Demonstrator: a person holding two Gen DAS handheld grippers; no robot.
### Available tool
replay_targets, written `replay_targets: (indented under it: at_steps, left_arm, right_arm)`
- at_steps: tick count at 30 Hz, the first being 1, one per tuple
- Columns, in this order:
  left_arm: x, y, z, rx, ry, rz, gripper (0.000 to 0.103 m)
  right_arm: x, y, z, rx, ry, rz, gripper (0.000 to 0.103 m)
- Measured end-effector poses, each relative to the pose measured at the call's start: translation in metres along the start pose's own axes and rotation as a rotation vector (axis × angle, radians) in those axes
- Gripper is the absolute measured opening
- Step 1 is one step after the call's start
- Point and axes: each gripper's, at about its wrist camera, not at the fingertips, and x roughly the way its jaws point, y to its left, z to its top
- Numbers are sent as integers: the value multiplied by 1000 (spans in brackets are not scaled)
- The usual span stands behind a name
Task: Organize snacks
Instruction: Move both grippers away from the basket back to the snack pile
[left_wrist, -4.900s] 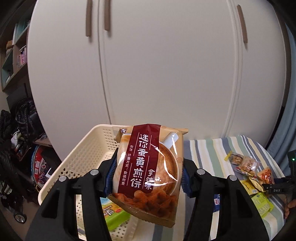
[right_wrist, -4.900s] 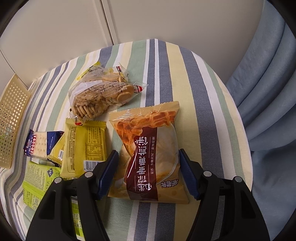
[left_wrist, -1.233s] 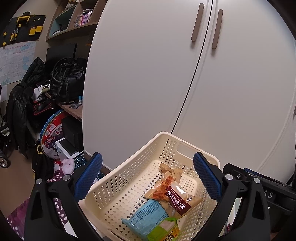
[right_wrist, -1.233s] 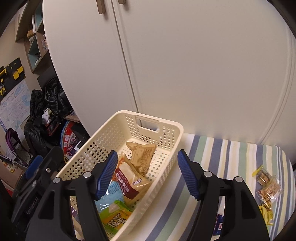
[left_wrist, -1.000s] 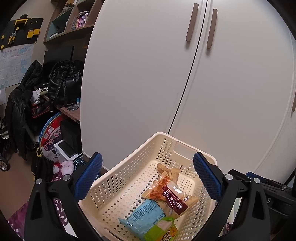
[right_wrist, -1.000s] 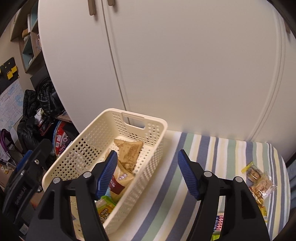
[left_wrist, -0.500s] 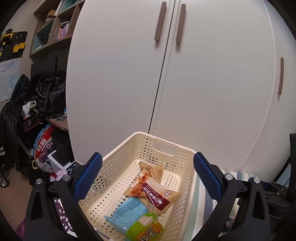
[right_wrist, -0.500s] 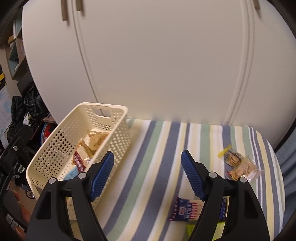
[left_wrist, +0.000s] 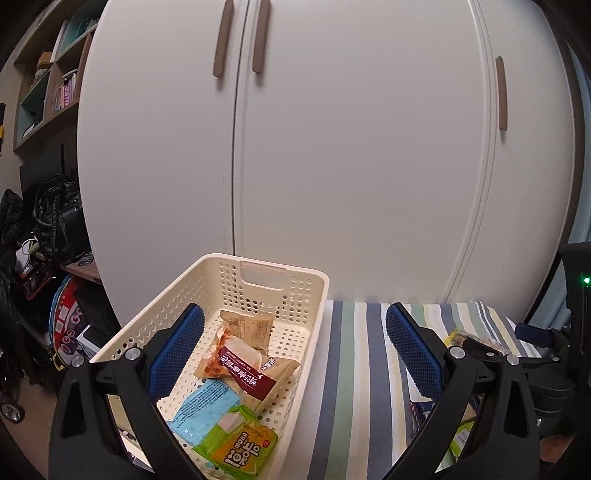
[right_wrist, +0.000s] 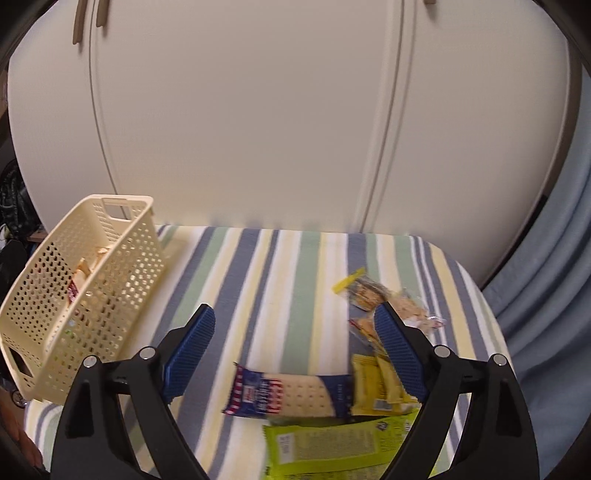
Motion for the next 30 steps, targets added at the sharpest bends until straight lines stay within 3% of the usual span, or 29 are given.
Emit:
replay_targets:
  at_steps: [8,15,30]
  left_arm:
    - [4,-29,-10,62,46,-56,100]
    - [9,-65,-24,181,79,-113,100]
    - [32,-111,-64,317,220,-232,100]
  right_arm:
    - [-2,-24,-12,2,-20,-102,98]
    - [0,-54,-22,52,-11,-128,98]
    - [4,-97,-43,66,-19,-181,98]
